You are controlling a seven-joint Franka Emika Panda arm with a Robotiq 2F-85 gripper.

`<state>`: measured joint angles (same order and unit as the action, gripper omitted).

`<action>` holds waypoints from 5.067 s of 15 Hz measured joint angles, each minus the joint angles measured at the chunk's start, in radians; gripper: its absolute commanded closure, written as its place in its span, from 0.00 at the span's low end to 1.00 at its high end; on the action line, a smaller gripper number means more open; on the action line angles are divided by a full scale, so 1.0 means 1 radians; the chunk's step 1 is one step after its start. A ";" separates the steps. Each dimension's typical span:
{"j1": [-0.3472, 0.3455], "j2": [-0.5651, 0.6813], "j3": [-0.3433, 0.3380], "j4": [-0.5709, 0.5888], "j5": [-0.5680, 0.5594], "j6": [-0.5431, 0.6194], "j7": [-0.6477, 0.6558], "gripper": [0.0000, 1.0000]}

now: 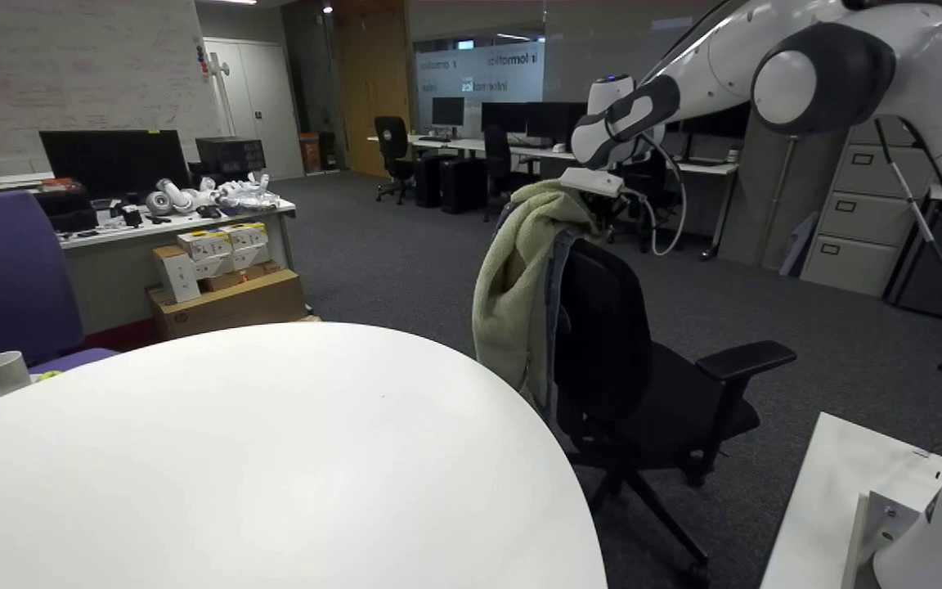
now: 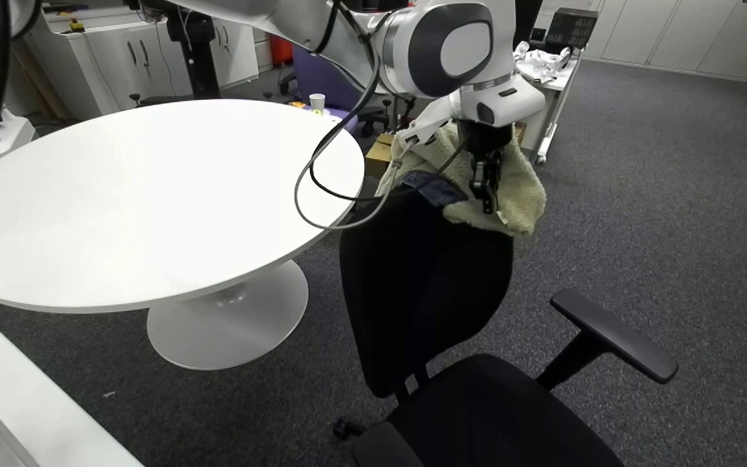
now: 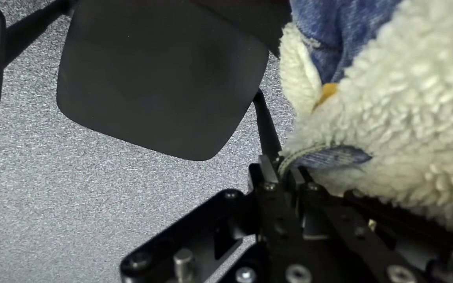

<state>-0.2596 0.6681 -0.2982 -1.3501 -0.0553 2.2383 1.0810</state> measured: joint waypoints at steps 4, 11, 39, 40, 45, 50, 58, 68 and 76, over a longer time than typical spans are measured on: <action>-0.002 -0.033 0.003 0.020 0.012 0.058 -0.017 0.98; -0.079 -0.136 -0.010 0.113 0.175 0.098 0.021 0.98; -0.203 -0.238 -0.070 0.049 0.332 0.611 -0.147 0.98; -0.205 -0.247 -0.070 0.048 0.332 0.611 -0.166 0.98; -0.214 -0.303 -0.070 0.032 0.332 0.609 -0.244 0.98; -0.213 -0.354 -0.070 0.024 0.329 0.594 -0.303 0.98; -0.111 -0.378 -0.062 0.026 0.112 0.495 -0.316 0.98; 0.068 -0.243 0.047 0.026 -0.067 0.406 -0.401 0.98; 0.014 -0.182 0.184 -0.085 0.312 0.374 -0.640 0.98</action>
<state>-0.2461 0.4861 -0.1142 -1.4349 0.2572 2.6120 0.4412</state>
